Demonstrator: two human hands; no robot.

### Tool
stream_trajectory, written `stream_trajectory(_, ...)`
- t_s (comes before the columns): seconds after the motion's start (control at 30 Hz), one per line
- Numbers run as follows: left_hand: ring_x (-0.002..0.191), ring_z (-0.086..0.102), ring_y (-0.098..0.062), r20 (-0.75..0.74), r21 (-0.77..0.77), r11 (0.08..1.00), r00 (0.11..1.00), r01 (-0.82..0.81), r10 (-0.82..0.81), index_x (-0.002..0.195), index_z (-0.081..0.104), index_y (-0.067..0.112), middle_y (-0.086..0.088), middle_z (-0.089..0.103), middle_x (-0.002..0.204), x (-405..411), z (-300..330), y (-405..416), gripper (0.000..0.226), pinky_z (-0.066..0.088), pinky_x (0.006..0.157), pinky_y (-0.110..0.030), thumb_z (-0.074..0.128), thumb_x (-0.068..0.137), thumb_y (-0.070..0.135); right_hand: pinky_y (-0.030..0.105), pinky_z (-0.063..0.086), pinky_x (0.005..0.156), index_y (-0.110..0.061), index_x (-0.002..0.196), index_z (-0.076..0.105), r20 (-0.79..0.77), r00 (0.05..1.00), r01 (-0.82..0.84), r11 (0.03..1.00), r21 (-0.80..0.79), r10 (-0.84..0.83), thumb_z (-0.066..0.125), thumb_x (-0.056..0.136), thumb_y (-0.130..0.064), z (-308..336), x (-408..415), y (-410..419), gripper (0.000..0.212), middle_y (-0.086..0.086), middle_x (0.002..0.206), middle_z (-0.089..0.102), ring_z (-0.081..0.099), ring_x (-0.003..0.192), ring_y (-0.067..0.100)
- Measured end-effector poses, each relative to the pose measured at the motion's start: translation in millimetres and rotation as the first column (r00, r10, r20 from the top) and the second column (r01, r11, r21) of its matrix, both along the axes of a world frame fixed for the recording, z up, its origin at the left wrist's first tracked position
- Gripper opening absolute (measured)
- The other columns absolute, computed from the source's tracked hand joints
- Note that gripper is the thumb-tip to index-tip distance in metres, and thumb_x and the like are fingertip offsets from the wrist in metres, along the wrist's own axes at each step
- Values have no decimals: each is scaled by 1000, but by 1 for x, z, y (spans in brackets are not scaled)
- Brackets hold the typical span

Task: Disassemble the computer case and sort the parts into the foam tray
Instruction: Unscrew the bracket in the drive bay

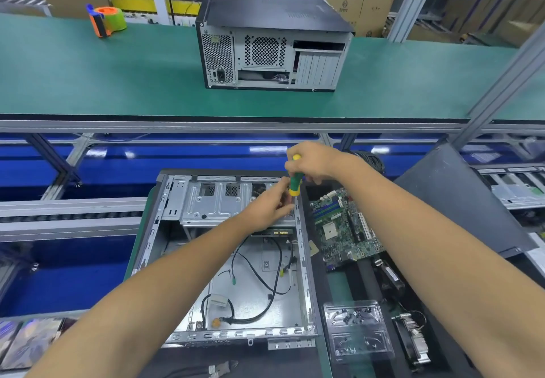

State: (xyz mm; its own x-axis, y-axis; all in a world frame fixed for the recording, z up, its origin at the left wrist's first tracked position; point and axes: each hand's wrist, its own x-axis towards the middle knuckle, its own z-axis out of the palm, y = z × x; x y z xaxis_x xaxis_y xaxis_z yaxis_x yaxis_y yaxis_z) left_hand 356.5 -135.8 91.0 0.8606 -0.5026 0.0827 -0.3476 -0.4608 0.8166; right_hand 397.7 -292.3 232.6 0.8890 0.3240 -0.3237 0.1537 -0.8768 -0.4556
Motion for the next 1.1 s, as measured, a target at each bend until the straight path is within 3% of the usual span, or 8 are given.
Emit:
stream_trajectory(0.2, 101, 53, -15, 12, 67, 997, 999, -39, 38, 114, 60, 23, 5, 65, 107, -5, -16, 10, 30, 42, 93, -30, 79, 90, 20, 19, 37, 46, -16, 89, 70, -68, 969, -246, 959, -140, 239, 48, 79, 1, 18, -6, 1, 29, -12, 64, 60, 48, 55, 7)
stream_trajectory(0.3, 112, 44, -18, 49, 152, 984, 995, -92, 86, 105, 70, 27, 5, 58, 114, -2, -18, 13, 20, 32, 104, -35, 79, 89, 35, 32, 36, 57, -21, 94, 56, -21, 966, -254, 937, -241, 257, 59, 90, -20, 16, -7, -1, 6, -2, 79, 57, 50, 69, 17)
stream_trajectory(0.4, 115, 40, -19, 59, 210, 975, 996, -74, 62, 105, 72, 29, 5, 53, 115, -2, -19, 12, 18, 32, 104, -35, 76, 91, 40, 34, 29, 57, -27, 77, 40, 73, 957, -227, 882, -414, 281, 44, 101, -40, 15, -6, -2, 27, -1, 79, 47, 43, 68, 18)
stream_trajectory(0.6, 106, 40, -17, 90, 214, 971, 992, -109, 91, 97, 69, 38, 10, 51, 107, -4, -19, 7, 11, 35, 100, -35, 76, 90, 44, 36, 35, 63, -19, 87, 53, 51, 935, -327, 906, -268, 352, 55, 88, -17, 15, -10, -4, 3, -1, 85, 59, 49, 74, 24)
stream_trajectory(0.7, 105, 41, -17, 69, 205, 969, 990, -138, 127, 96, 72, 36, 10, 54, 107, -3, -20, 5, 11, 34, 99, -33, 77, 89, 43, 35, 41, 65, -18, 92, 61, 44, 928, -356, 914, -194, 370, 56, 79, -4, 15, -14, 0, 20, 1, 98, 63, 56, 83, 24)
stream_trajectory(0.8, 103, 40, -16, 51, 192, 969, 988, -154, 147, 94, 72, 36, 9, 55, 106, -4, -19, 3, 9, 36, 96, -31, 79, 88, 40, 34, 35, 60, -21, 93, 52, 85, 915, -349, 878, -326, 395, 57, 88, -22, 14, -13, 3, 7, -1, 87, 58, 50, 75, 24)
stream_trajectory(0.9, 103, 39, -15, 50, 194, 967, 986, -163, 156, 91, 69, 40, 10, 56, 105, -5, -19, 3, 10, 37, 95, -31, 78, 89, 40, 35, 26, 55, -22, 89, 41, 114, 910, -313, 840, -444, 399, 39, 102, -41, 15, -11, 2, 23, -1, 78, 50, 44, 66, 20)
stream_trajectory(1.1, 104, 41, -17, 88, 233, 957, 984, -171, 154, 94, 72, 34, 11, 54, 104, -4, -19, 1, 10, 35, 97, -34, 78, 88, 39, 34, 34, 61, -26, 88, 54, 86, 901, -389, 880, -273, 425, 53, 87, -14, 17, -15, -1, 12, -7, 86, 52, 48, 75, 20)
